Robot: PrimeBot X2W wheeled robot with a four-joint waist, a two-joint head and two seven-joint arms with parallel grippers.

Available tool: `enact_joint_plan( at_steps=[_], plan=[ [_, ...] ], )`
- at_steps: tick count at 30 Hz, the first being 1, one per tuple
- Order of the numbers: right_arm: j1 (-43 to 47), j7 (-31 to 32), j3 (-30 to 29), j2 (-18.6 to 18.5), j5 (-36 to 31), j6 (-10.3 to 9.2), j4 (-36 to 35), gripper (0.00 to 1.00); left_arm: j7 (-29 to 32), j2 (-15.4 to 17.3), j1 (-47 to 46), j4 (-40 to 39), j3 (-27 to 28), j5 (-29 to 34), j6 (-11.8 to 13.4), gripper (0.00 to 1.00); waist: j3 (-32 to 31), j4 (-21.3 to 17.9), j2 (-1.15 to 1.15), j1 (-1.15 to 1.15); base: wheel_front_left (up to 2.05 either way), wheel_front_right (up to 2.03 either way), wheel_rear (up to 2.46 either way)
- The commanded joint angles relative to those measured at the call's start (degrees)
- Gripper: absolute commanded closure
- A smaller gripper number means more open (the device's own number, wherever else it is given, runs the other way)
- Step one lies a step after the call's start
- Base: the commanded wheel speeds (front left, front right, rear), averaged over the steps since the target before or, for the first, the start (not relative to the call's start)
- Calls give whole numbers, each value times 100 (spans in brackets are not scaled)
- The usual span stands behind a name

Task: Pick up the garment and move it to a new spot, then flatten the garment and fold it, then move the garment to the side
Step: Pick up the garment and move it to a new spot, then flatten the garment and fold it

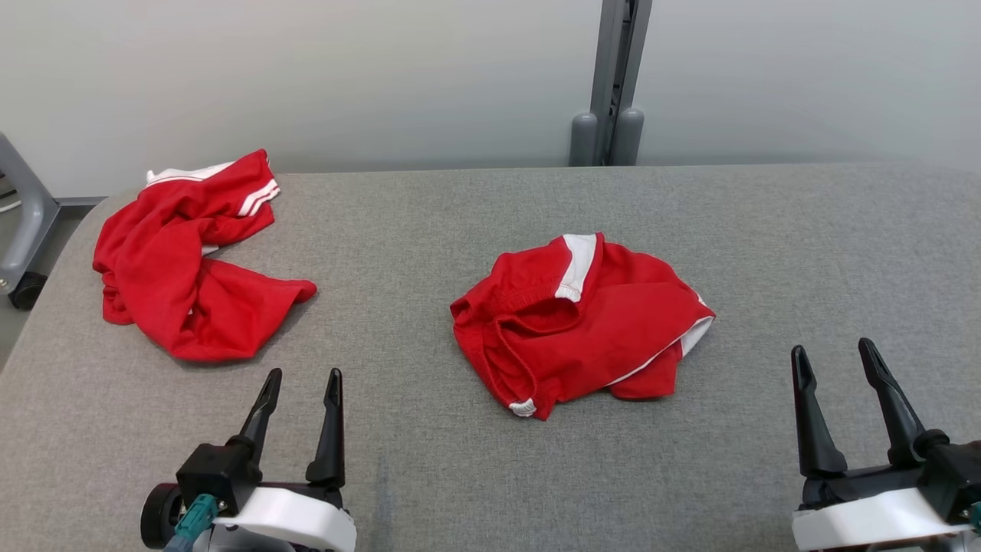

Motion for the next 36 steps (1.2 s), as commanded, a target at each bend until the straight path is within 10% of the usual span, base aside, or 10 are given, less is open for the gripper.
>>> enact_joint_plan(
  at_steps=[1,23,36],
  plan=[
    [22,-31,0,-34,27,1,34,0,-11,8,74,-17,46,44,-17,0,-9,-10,0,0,0,0,0],
    [-75,-31,0,-34,-10,1,81,0,-11,4,-109,91,-106,35,9,0,23,-50,0,0,0,0,0],
    [-227,-31,108,-34,37,1,148,0,25,6,-1001,1354,-1822,143,-538,0,255,-386,0,0,0,0,0]
  ],
)
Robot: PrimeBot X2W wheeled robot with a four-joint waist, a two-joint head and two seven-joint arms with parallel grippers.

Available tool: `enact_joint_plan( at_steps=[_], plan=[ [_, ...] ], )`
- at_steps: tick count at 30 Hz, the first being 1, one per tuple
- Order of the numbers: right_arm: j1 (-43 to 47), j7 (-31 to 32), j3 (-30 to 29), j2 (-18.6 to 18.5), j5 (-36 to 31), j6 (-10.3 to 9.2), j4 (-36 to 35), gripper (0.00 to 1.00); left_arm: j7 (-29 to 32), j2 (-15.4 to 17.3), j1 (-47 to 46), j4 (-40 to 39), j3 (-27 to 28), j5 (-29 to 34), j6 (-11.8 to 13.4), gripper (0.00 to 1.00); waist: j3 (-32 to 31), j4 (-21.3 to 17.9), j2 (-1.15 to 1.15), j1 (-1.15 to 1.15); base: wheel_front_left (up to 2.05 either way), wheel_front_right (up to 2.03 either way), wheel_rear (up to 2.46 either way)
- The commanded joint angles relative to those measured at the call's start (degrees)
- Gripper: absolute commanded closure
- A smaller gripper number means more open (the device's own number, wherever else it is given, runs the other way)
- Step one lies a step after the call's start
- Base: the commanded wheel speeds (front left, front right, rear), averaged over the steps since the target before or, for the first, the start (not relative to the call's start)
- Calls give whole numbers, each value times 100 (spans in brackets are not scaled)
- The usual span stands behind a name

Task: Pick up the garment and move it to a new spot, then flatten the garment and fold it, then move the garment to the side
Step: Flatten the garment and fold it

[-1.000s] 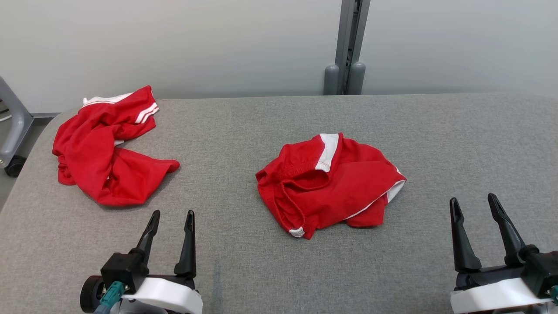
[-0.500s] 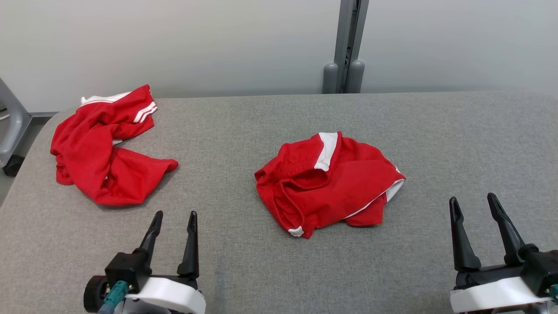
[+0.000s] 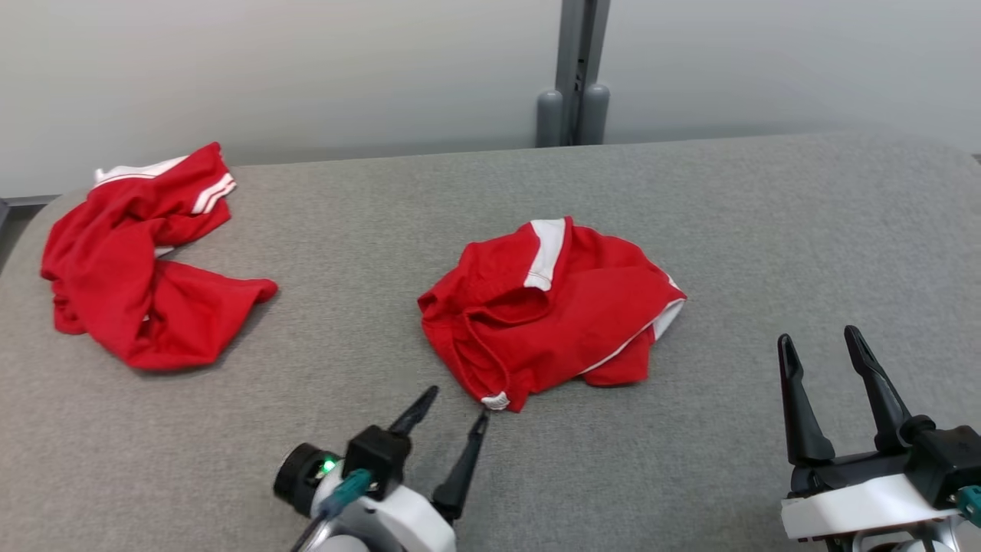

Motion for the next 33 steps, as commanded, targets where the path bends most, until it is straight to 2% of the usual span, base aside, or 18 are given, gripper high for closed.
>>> enact_joint_plan(
  at_steps=[1,6,15,17,18,19,21,26,33],
  plan=[
    [-49,-31,9,-34,35,1,18,0,45,24,-229,180,-184,-24,-53,0,87,-130,0,0,0,0,0],
    [-139,-31,28,-33,67,1,32,0,181,26,-750,835,-693,33,-85,0,263,-422,0,0,0,0,0],
    [-248,-31,20,-34,148,1,56,0,274,44,-1387,1782,-869,48,161,0,496,-757,0,0,0,0,0],
    [-259,-31,19,-34,172,1,55,0,356,46,-1488,2038,-885,36,137,0,530,-810,0,0,0,0,0],
    [-262,-31,16,-33,181,1,56,0,363,45,-1541,2133,-865,-4,132,18,542,-825,0,0,0,0,0],
    [-265,-31,10,-33,188,1,60,0,380,44,-1581,2213,-867,-30,120,53,550,-837,0,0,0,0,0],
    [-274,-31,3,-33,196,1,65,0,344,40,-1630,2329,-884,-72,104,100,562,-854,0,0,0,0,0],
    [-302,-31,-25,-33,217,1,79,0,90,27,-1805,2163,-926,-238,36,100,556,-857,0,0,0,0,0],
    [-312,-31,-45,-33,233,1,96,0,-24,25,-1943,1186,-1298,-565,-55,100,487,-851,0,0,0,0,0]
  ],
)
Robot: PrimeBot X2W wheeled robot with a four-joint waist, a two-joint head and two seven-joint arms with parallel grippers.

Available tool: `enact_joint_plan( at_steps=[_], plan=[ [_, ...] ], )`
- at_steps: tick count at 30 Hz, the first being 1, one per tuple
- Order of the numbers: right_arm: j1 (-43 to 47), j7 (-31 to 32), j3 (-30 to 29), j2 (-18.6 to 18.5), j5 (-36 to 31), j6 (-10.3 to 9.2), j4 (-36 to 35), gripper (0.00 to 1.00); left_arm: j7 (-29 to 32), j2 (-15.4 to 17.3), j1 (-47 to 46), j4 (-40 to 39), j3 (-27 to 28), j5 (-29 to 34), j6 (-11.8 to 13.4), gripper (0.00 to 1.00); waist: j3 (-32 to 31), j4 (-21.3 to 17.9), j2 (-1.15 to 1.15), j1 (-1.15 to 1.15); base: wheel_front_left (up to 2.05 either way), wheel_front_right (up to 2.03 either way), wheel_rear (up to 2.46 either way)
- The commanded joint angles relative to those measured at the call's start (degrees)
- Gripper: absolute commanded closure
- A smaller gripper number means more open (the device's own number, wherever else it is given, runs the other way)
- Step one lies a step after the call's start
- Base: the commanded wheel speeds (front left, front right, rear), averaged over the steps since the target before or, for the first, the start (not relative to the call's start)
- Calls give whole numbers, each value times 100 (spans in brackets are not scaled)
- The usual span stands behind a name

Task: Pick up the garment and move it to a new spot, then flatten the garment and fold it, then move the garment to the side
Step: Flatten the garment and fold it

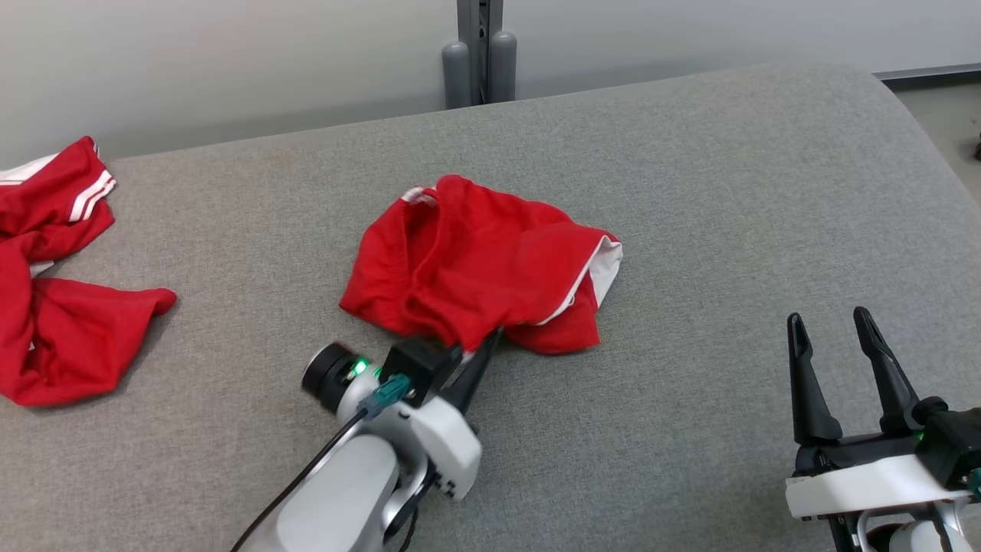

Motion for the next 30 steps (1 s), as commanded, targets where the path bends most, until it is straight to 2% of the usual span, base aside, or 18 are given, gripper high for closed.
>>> enact_joint_plan(
  at_steps=[1,11,17,25,30],
  plan=[
    [-58,-31,-13,-32,9,1,9,0,-31,21,-174,-130,-28,-69,-20,100,-10,2,0,0,0,0,0],
    [-51,-31,21,-32,53,1,39,0,-42,22,-1123,-1441,-538,-431,181,100,-74,-51,0,0,0,0,0],
    [-77,-31,56,-32,62,1,65,0,-42,19,-1836,-1939,-754,-819,478,100,-70,-118,0,0,0,0,0],
    [-104,-31,111,-32,103,1,85,0,115,26,-2009,-1798,-1112,-1410,933,100,-59,-186,0,0,0,0,0],
    [-26,-31,-15,-32,97,1,57,0,92,24,-1523,-1421,-1075,-1826,995,100,-3,-96,0,0,0,0,0]
  ],
)
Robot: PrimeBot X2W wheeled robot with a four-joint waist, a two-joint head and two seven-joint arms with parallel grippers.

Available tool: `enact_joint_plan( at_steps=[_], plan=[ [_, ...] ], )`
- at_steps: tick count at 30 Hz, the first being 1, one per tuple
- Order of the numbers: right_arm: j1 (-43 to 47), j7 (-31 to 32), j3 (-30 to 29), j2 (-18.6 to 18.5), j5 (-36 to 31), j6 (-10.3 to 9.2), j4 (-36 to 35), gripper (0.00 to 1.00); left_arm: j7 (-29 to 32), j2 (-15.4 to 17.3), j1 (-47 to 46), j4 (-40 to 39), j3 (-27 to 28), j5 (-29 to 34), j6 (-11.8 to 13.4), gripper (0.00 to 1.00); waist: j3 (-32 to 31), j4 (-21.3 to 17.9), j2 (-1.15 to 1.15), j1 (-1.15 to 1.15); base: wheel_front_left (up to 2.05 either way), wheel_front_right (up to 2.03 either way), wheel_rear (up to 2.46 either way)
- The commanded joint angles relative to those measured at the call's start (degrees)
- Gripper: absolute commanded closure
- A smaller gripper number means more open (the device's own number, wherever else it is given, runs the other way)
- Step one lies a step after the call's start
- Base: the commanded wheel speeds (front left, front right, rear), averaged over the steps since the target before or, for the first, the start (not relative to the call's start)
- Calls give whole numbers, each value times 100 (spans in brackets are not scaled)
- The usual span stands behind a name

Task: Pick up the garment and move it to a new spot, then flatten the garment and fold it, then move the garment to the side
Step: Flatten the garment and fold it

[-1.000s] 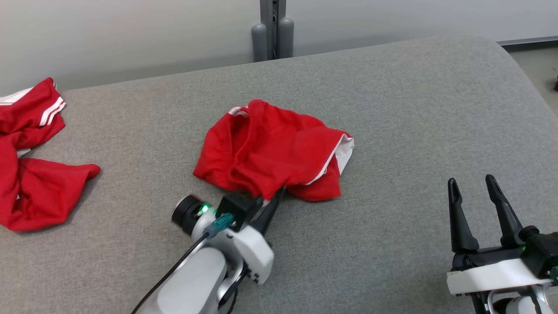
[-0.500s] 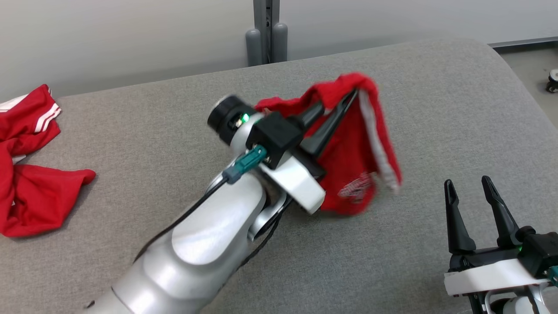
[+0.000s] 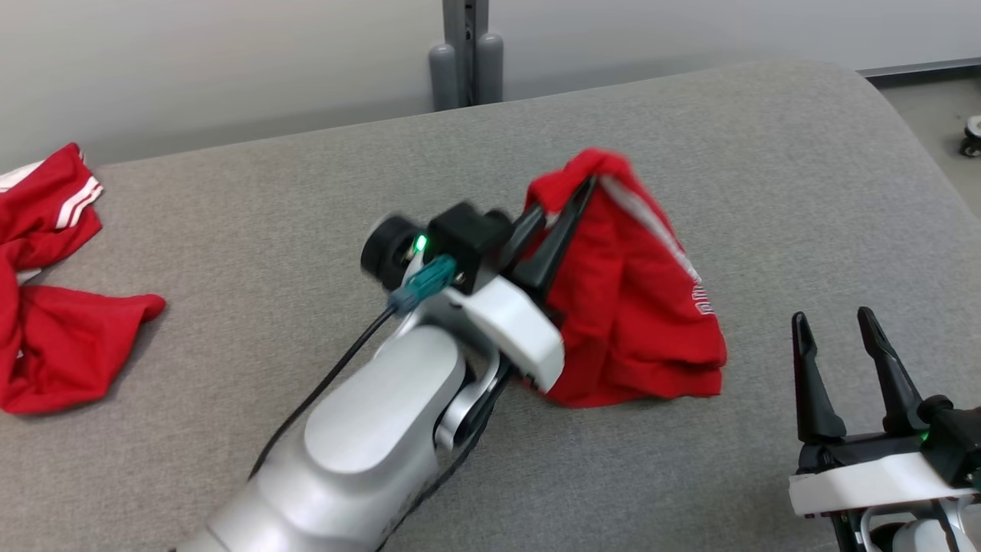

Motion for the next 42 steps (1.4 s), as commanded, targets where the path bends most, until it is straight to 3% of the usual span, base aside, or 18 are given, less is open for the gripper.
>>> enact_joint_plan(
  at_steps=[1,7,19,26,27,29,30,32,42],
  plan=[
    [34,-31,-48,-34,-18,1,-23,0,-30,37,159,65,56,-115,-31,100,18,67,0,0,0,0,0],
    [81,-31,-96,-34,-71,1,5,0,0,338,818,182,110,-435,-124,100,4,332,0,0,0,0,0],
    [137,-31,30,-34,-120,1,87,0,527,1145,2007,30,300,-1122,-31,100,-156,621,0,0,0,0,0],
    [149,-31,77,-35,-164,1,128,0,430,1235,2229,628,427,-1342,-164,100,-213,624,0,0,0,0,0],
    [143,-31,90,-35,-166,1,136,0,403,1222,2208,759,435,-1362,-205,97,-220,616,0,0,0,0,0],
    [130,-31,121,-35,-177,1,156,0,353,1187,2146,1002,420,-1353,-260,56,-232,597,0,0,0,0,0],
    [124,-31,133,-35,-177,1,164,0,317,1158,2111,1120,413,-1343,-294,24,-235,587,0,0,0,0,0],
    [121,-31,142,-35,-182,1,172,0,248,1083,2062,1338,407,-1353,-356,0,-237,571,0,0,0,0,0],
    [139,-31,80,-35,-194,1,177,0,-79,936,1984,1930,478,-1180,-493,0,-238,548,0,0,0,0,0]
  ],
)
